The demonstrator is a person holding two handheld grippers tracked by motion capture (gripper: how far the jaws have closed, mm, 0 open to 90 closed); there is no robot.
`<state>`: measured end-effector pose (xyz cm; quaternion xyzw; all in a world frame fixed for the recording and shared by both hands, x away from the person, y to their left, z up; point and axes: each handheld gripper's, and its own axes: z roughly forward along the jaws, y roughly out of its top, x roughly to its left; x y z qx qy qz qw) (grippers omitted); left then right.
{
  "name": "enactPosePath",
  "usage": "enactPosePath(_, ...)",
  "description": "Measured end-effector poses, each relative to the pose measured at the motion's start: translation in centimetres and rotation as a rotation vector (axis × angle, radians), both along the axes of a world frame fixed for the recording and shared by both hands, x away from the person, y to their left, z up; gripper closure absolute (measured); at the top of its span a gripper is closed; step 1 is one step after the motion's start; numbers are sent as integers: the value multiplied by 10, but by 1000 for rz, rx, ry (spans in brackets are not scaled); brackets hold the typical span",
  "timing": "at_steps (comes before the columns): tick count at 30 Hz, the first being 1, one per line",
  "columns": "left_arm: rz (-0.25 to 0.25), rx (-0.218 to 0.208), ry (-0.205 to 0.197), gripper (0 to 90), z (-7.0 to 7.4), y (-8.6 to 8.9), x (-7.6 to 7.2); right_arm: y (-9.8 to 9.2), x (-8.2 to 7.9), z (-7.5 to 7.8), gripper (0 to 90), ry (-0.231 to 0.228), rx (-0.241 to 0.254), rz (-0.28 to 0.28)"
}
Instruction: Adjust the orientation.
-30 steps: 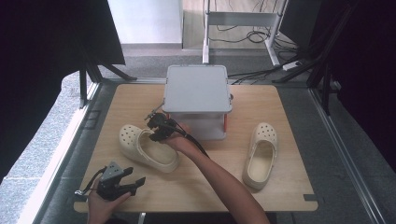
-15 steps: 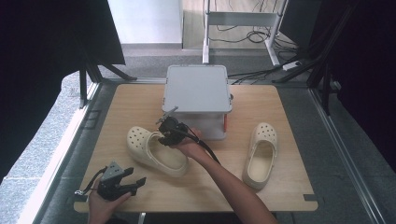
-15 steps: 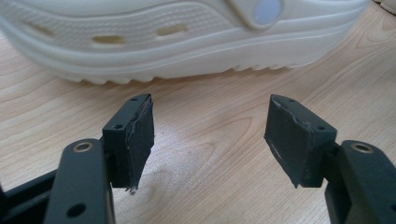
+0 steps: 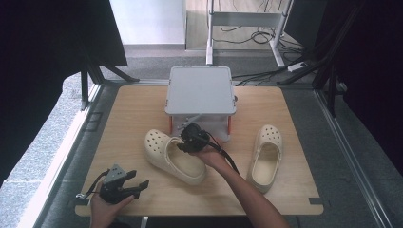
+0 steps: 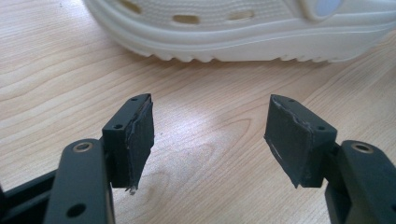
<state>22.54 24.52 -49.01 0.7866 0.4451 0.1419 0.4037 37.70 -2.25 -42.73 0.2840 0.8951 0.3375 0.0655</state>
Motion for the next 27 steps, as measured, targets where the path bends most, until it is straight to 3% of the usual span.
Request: enactPosePath(27,0,-2,6,335,-1,-2,1,-63,-26,-16,783,33,62,-98)
